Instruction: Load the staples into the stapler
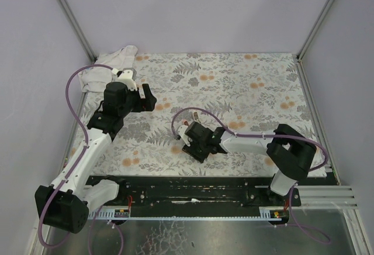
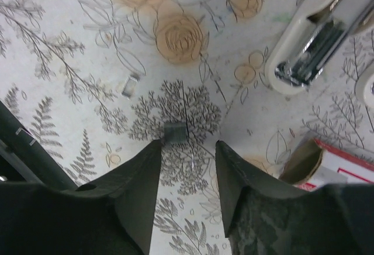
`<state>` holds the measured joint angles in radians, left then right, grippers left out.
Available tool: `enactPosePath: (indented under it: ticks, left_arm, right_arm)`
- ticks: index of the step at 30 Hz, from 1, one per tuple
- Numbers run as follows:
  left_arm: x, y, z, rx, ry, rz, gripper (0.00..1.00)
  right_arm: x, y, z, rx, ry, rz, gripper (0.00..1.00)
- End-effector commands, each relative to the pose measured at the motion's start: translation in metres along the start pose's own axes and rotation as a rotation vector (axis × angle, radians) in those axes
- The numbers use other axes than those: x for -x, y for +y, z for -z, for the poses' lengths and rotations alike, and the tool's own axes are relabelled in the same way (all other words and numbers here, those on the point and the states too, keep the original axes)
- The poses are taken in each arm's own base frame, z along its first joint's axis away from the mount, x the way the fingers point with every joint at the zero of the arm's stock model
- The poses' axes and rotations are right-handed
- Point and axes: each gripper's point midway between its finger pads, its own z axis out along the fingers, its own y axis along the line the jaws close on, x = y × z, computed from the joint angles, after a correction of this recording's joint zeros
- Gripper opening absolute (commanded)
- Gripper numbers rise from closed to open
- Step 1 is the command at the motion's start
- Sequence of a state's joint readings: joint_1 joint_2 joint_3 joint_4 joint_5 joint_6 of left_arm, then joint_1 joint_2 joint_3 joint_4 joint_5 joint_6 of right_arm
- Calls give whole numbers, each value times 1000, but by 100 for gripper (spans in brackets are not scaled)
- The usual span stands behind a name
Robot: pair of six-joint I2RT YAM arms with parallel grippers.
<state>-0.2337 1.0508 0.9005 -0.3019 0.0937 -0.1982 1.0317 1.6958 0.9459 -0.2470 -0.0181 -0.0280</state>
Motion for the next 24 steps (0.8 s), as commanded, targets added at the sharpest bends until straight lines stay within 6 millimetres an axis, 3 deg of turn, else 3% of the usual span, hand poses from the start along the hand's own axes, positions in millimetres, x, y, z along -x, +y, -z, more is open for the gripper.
enactPosePath:
  ticks: [1, 6, 10, 24]
  left_arm:
    - [1, -3, 0, -25, -9, 0, 86]
    - [2, 0, 1, -10, -16, 0, 86]
    - [2, 1, 1, -6, -19, 0, 86]
    - [-1, -1, -3, -17, -2, 1, 86]
  right_arm:
    - [-6, -6, 15, -54, -27, -14, 52]
    - [-1, -4, 39, -58, -103, -70, 63]
    - [5, -8, 53, -97, -130, -193, 65]
    - [-4, 0, 29, -71, -98, -257, 62]
